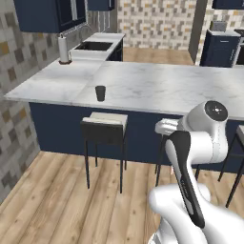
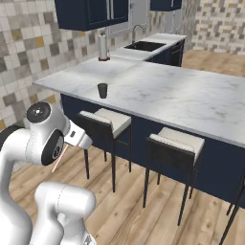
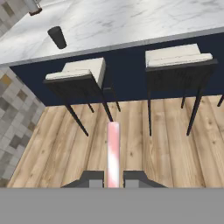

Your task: Take a straw from the drawer in front and place it inside the glass cup on the dining counter.

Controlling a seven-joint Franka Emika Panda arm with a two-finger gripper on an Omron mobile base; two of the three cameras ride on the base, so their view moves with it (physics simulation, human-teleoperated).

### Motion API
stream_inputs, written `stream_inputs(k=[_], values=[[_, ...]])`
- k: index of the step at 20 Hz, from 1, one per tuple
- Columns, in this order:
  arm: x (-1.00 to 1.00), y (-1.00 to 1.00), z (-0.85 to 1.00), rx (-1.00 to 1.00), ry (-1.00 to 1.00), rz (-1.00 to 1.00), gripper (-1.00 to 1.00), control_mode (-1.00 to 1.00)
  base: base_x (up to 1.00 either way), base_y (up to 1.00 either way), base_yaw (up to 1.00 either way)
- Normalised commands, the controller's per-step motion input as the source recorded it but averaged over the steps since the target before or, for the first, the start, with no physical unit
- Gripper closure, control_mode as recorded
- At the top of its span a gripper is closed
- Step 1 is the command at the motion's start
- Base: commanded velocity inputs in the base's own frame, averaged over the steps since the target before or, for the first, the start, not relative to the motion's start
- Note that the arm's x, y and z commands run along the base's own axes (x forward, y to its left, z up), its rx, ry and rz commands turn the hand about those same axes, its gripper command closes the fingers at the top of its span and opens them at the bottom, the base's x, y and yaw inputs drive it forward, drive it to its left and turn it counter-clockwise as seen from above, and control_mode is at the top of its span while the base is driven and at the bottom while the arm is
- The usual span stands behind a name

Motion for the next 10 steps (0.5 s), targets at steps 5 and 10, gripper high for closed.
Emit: stream_inputs(k=[5, 10], values=[[0.00, 0.00, 0.00, 0.00, 0.00, 0.00, 1.00, 1.00, 0.99, 0.72, -0.34], [0.00, 0.00, 0.00, 0.00, 0.00, 0.00, 1.00, 1.00, 0.90, 0.59, -0.31]])
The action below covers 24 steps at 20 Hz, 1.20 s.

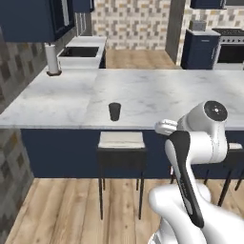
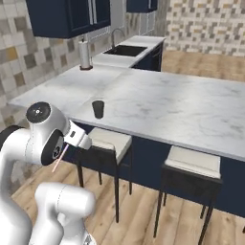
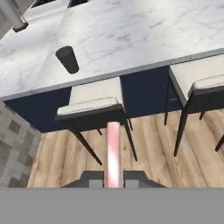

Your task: Take a straw from the drawer in front and place it inside the glass cup on the dining counter.

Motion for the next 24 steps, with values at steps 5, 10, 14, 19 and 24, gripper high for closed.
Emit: stream_inputs(k=[5, 10, 14, 19, 24], values=[[0.00, 0.00, 0.00, 0.00, 0.00, 0.00, 1.00, 1.00, 0.86, 0.45, -0.28], [0.00, 0.00, 0.00, 0.00, 0.00, 0.00, 1.00, 1.00, 0.91, 0.41, -0.26], [0.00, 0.00, 0.00, 0.00, 0.00, 0.00, 1.00, 1.00, 0.93, 0.44, -0.25], [0.00, 0.00, 0.00, 0.00, 0.00, 0.00, 1.00, 1.00, 0.88, 0.43, -0.25], [0.14, 0.02, 0.06, 0.00, 0.00, -0.01, 1.00, -1.00, 0.25, 0.10, -0.07]])
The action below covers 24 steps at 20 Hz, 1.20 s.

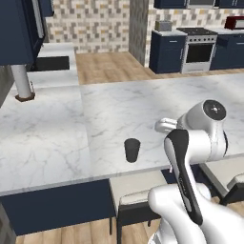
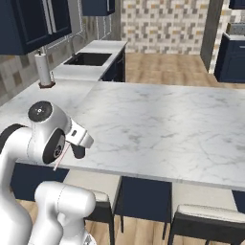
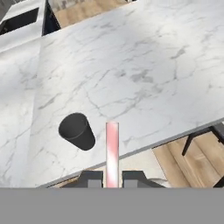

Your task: Take a straw from the drawer in front and place it inside the glass cup on the dining counter.

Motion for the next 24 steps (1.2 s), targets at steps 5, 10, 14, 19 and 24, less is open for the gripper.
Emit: stream_inputs(k=[5, 10, 14, 19, 24], values=[[0.00, -0.03, 0.54, 0.04, -0.18, 0.19, 1.00, -1.00, 0.00, 0.00, 0.00], [0.07, -0.19, 0.44, 0.11, -0.18, 0.28, 1.00, -1.00, 0.00, 0.00, 0.00], [0.24, -0.02, 0.20, 0.13, -0.11, 0.28, 1.00, -1.00, 0.00, 0.00, 0.00], [0.20, 0.07, 0.07, 0.21, -0.10, 0.21, 1.00, -1.00, 0.00, 0.00, 0.00], [0.17, 0.25, 0.06, 0.21, -0.11, 0.18, 1.00, -1.00, 0.00, 0.00, 0.00]])
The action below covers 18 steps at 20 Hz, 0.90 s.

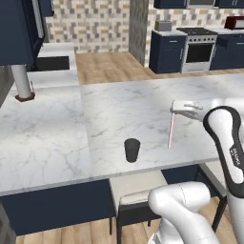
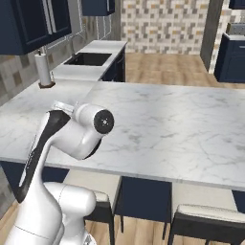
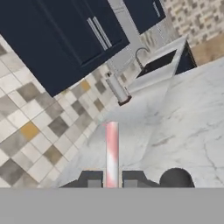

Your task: Take a straw from the drawer in front and place it inside the glass cup on the dining counter.

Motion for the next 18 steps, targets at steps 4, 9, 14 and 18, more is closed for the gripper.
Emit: stream_inputs(k=[4, 9, 14, 18], values=[[0.23, 0.33, 0.00, 0.18, -0.11, 0.15, 1.00, -1.00, 0.00, 0.00, 0.00], [0.14, 0.26, 0.04, 0.03, -0.28, 0.12, 1.00, -1.00, 0.00, 0.00, 0.00], [0.00, 0.16, 0.02, -0.06, -0.42, 0.15, 1.00, -1.00, 0.00, 0.00, 0.00], [0.14, 0.13, 0.00, -0.12, -0.36, 0.22, 1.00, -1.00, 0.00, 0.00, 0.00]])
